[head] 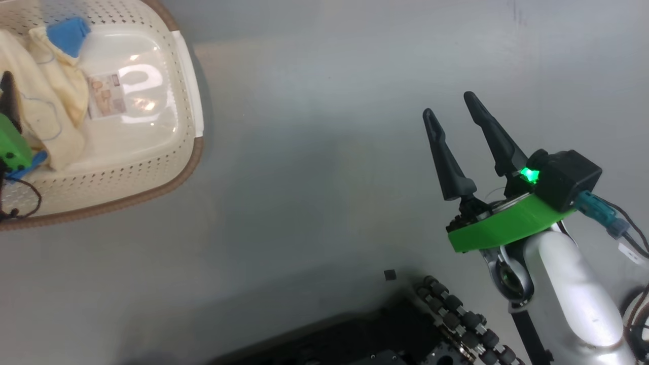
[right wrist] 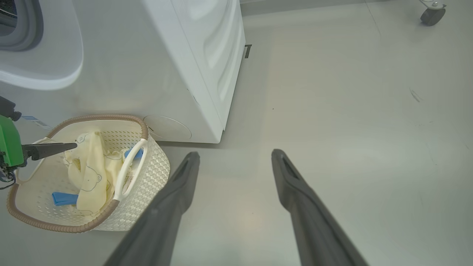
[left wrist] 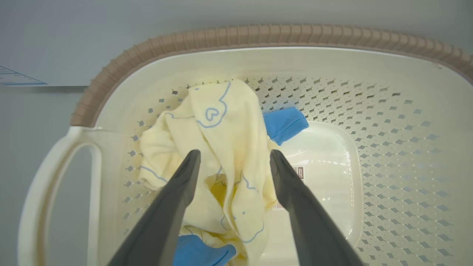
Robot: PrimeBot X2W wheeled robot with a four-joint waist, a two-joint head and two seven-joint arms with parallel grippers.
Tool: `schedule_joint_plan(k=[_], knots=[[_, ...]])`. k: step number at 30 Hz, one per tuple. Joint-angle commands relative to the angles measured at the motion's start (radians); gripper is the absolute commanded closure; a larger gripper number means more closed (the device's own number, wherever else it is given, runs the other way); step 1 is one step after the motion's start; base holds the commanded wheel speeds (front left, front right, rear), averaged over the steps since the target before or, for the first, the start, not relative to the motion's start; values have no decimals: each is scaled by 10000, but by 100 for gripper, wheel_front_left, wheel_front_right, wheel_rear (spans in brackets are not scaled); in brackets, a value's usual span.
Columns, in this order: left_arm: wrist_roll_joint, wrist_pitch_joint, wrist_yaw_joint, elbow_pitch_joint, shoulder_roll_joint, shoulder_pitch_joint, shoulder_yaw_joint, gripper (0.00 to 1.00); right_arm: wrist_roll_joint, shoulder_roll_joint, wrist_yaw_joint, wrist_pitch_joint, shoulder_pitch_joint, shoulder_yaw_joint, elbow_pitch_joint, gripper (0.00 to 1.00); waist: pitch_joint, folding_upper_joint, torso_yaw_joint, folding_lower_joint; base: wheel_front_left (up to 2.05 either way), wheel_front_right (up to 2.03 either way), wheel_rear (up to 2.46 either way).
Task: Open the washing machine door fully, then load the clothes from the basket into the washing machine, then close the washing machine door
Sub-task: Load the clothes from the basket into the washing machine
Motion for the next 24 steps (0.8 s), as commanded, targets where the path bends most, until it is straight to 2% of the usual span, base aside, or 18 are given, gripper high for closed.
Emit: schedule_joint_plan(k=[1,8,15,24], knots=[[-92,117,6,220,668,-263,174,0,134,-70,6,-92,155,230,-309,0,361,1,-310,-1,0,0,0],[-82,838,6,1436,863,-1203,-168,0,289,-70,6,-93,178,342,-513,0,824,1,-518,-1,0,0,0],[6,1076,6,2539,566,-1845,-464,0,295,-70,6,-93,487,310,-714,0,1012,1,-569,-1,0,0,0],[-164,1161,6,2926,319,-2050,-526,0,344,-70,6,-93,610,309,-799,0,1049,1,-619,-1,0,0,0]])
